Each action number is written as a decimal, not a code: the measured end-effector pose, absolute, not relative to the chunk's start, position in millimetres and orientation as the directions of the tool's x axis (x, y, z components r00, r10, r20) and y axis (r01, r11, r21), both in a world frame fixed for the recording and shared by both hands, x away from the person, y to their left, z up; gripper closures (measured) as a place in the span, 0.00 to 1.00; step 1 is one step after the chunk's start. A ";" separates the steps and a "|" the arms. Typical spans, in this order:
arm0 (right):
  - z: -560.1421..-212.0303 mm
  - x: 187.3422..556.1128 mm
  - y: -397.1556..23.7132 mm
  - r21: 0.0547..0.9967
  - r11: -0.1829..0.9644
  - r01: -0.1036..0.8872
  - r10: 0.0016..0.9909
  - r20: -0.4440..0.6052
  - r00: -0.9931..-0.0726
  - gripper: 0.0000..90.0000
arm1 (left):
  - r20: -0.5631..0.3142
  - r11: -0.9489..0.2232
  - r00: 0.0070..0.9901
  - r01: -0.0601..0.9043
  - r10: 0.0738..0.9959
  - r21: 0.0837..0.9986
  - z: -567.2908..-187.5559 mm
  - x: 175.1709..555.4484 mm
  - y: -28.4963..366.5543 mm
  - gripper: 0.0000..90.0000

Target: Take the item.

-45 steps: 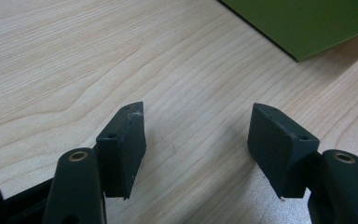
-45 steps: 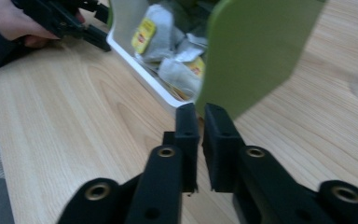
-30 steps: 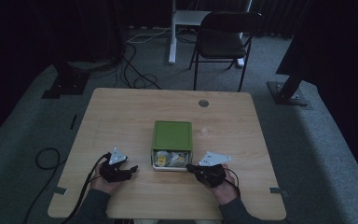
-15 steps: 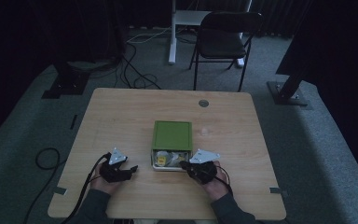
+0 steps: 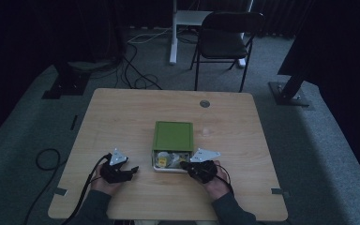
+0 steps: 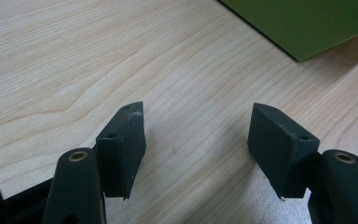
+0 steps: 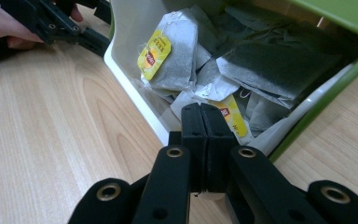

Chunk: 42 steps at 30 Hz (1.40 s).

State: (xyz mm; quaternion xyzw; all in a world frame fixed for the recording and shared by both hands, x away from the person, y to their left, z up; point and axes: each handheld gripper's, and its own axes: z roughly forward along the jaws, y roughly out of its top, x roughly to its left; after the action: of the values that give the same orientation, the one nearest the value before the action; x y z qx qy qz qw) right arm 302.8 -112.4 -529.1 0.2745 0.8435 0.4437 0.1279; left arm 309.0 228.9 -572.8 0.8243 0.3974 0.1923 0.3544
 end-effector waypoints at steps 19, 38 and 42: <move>-532.5 285.4 -116.9 0.813 0.467 0.347 0.536 0.052 -0.843 1.00 | 0.035 -0.433 0.610 0.519 0.792 0.737 -572.8 309.0 228.9 0.42; -506.6 273.5 -77.0 0.849 0.437 0.299 0.537 0.021 -0.844 0.83 | 0.035 -0.433 0.610 0.519 0.792 0.737 -572.8 309.0 228.9 0.42; -503.3 271.8 -66.0 0.852 0.438 0.286 0.542 0.004 -0.841 0.79 | 0.035 -0.433 0.610 0.519 0.791 0.737 -572.8 309.0 228.9 0.42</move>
State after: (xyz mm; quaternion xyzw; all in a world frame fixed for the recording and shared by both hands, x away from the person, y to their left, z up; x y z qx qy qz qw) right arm 271.8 -66.0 -503.3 0.2473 0.8368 0.4691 0.1361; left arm 309.0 228.9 -572.8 0.8243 0.3974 0.1923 0.3543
